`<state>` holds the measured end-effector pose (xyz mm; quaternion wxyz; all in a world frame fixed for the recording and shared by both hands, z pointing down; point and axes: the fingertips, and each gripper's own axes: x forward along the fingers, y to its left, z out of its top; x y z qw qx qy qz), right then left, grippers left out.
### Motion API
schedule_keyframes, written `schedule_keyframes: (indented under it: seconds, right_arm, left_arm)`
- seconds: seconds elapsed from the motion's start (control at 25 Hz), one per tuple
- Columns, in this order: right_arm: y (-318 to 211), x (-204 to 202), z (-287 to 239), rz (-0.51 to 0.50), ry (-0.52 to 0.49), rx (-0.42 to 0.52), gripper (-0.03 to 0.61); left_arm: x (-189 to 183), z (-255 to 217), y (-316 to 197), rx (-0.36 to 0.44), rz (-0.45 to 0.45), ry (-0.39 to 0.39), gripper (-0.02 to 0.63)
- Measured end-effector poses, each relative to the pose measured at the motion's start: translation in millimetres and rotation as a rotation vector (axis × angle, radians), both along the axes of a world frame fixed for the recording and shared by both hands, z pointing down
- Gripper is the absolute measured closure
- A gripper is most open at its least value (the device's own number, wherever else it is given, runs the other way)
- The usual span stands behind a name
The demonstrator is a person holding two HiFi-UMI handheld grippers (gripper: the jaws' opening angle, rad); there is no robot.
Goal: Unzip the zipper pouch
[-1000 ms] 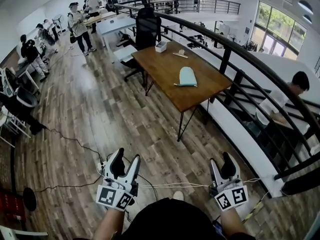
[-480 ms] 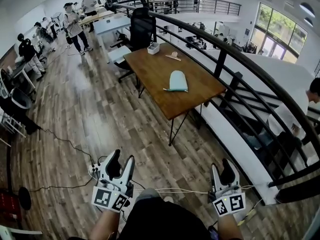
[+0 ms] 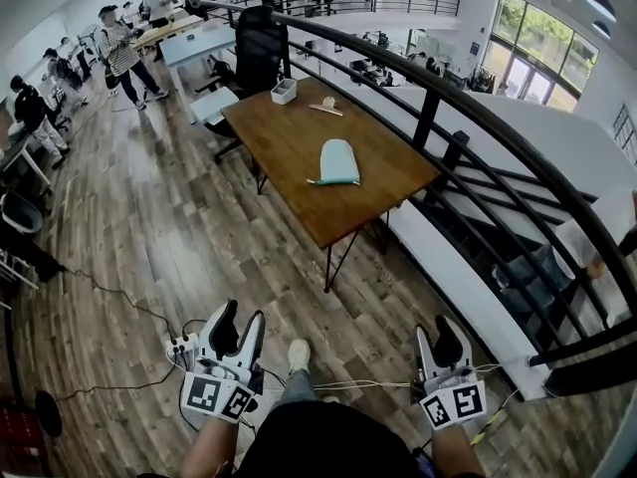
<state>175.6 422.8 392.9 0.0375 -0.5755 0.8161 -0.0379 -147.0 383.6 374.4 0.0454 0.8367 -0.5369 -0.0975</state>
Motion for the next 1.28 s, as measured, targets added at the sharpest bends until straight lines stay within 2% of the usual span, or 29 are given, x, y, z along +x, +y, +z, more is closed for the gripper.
schedule_keyframes:
  seconds: [0.24, 0.64, 0.88, 1.08, 1.28]
  right_arm:
    - [-68.2, -5.4, -2.4, 0.031, -0.005, -0.005, 0.430]
    - [-182.6, -41.0, -6.2, 0.026, 0.018, -0.005, 0.439]
    - [-210.1, -59.5, -7.2, 0.039, 0.013, -0.016, 0.445]
    - [-221.6, -64.8, 6.5, 0.036, 0.036, -0.059, 0.449]
    - [-242.5, -60.2, 11.2, 0.031, -0.003, -0.089, 0.453]
  left_arm:
    - [-2.8, -3.9, -73.7, 0.011, 0.032, -0.011, 0.411]
    - [-22.6, -1.0, -189.5, 0.004, 0.078, -0.014, 0.423]
    - [-37.3, 2.1, -221.5, -0.008, 0.113, -0.013, 0.425]
    - [-44.4, 12.1, -236.6, -0.027, 0.113, -0.018, 0.425]
    - [-41.5, 16.7, -252.8, -0.050, 0.118, -0.027, 0.425]
